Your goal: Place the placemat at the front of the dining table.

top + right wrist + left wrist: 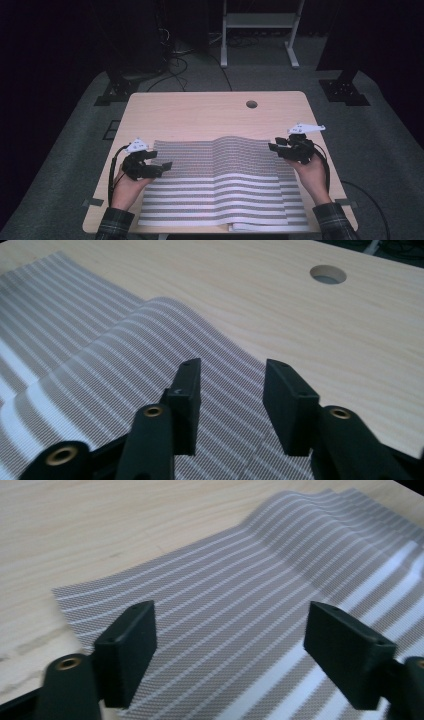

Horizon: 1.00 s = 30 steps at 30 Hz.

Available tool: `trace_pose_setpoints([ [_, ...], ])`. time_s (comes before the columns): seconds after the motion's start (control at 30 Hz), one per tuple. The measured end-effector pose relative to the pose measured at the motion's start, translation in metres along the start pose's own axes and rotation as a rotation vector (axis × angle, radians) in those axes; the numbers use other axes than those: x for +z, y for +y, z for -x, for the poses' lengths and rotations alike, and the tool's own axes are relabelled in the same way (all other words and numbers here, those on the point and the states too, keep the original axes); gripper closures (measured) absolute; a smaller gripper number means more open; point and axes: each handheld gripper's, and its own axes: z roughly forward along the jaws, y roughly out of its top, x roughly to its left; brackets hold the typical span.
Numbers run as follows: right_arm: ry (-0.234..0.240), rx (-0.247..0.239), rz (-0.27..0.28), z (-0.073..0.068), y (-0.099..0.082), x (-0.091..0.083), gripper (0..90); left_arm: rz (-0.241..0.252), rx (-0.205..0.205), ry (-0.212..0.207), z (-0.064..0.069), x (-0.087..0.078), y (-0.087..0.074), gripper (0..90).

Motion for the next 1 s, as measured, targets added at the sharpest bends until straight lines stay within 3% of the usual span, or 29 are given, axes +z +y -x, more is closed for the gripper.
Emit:
trace_pose_setpoints([
  [0.2, 0.020, -0.022, -0.002, -0.010, -0.021, -0.022, 71.4, -0.034, 0.035, -0.015, 0.020, -0.001, -0.014, 6.1],
  [0.23, 0.026, -0.018, -0.007, -0.011, -0.025, -0.024, 69.2, -0.043, 0.044, -0.013, 0.024, -0.001, -0.017, 2.3],
  [0.43, 0.041, -0.015, -0.026, -0.020, -0.049, -0.037, 61.4, -0.129, 0.132, 0.029, 0.049, -0.007, -0.044, 0.7],
  [0.6, 0.056, -0.030, -0.048, -0.031, -0.067, -0.046, 55.9, -0.163, 0.140, 0.031, 0.057, -0.009, -0.062, 0.7],
  [0.7, 0.074, -0.037, -0.065, -0.045, -0.086, -0.054, 51.6, -0.187, 0.147, 0.046, 0.064, -0.012, -0.076, 0.7],
  [0.77, 0.078, -0.038, -0.068, -0.049, -0.090, -0.056, 50.1, -0.187, 0.160, 0.051, 0.066, -0.013, -0.078, 0.7],
  [0.83, 0.093, -0.050, -0.086, -0.062, -0.103, -0.062, 47.3, -0.207, 0.171, 0.063, 0.068, -0.013, -0.085, 0.7],
  [1.0, 0.094, -0.077, -0.133, -0.078, -0.119, -0.066, 42.8, -0.236, 0.157, 0.059, 0.066, -0.009, -0.090, 0.0],
])
